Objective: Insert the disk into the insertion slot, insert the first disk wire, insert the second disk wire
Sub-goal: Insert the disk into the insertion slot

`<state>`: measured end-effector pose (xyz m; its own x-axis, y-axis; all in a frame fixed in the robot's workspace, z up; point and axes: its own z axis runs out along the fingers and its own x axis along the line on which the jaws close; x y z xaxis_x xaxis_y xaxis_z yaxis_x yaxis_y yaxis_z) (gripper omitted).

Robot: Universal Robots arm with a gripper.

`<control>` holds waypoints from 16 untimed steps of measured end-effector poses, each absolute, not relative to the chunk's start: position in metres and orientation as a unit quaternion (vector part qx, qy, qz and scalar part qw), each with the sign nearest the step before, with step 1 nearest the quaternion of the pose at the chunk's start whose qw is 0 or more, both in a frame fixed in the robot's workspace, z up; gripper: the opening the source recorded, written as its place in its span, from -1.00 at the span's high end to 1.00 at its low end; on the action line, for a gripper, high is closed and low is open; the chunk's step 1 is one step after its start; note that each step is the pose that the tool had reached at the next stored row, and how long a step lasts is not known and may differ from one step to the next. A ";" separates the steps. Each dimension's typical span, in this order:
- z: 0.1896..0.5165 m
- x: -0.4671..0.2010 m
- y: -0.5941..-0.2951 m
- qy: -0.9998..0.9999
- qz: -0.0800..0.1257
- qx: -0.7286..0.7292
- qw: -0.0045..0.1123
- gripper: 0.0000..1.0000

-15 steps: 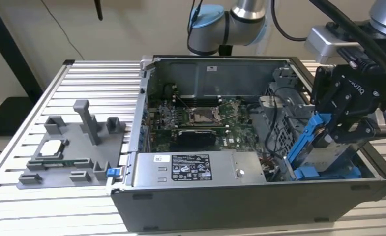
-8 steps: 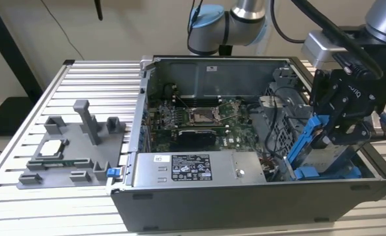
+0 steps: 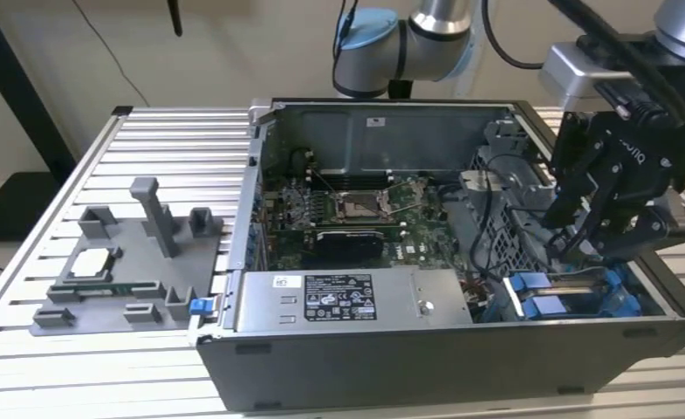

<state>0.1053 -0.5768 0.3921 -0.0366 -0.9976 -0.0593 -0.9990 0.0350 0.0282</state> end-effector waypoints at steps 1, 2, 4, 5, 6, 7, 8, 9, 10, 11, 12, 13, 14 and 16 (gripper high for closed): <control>0.397 0.105 -0.577 0.719 0.031 -0.694 0.012 -1.00; 0.400 0.105 -0.577 0.719 0.031 -0.694 0.012 -1.00; 0.402 0.105 -0.576 0.719 0.031 -0.694 0.012 -1.00; 0.402 0.105 -0.575 0.719 0.031 -0.694 0.012 -1.00; 0.402 0.105 -0.574 0.719 0.030 -0.694 0.014 -1.00; 0.402 0.105 -0.573 0.719 0.029 -0.694 0.016 -1.00; 0.402 0.105 -0.572 0.719 0.028 -0.694 0.019 -1.00; 0.402 0.105 -0.571 0.719 0.026 -0.694 0.023 -1.00; 0.402 0.105 -0.570 0.719 0.024 -0.694 0.027 -1.00; 0.402 0.105 -0.569 0.719 0.021 -0.694 0.031 -1.00; 0.402 0.105 -0.568 0.718 0.019 -0.694 0.035 -1.00; 0.402 0.105 -0.567 0.718 0.017 -0.694 0.038 -1.00; 0.401 0.106 -0.565 0.718 0.016 -0.694 0.040 -1.00; 0.401 0.107 -0.562 0.718 0.015 -0.694 0.043 -1.00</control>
<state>0.1073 -0.5622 0.4007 -0.0318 -0.9961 -0.0826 -0.9987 0.0349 -0.0368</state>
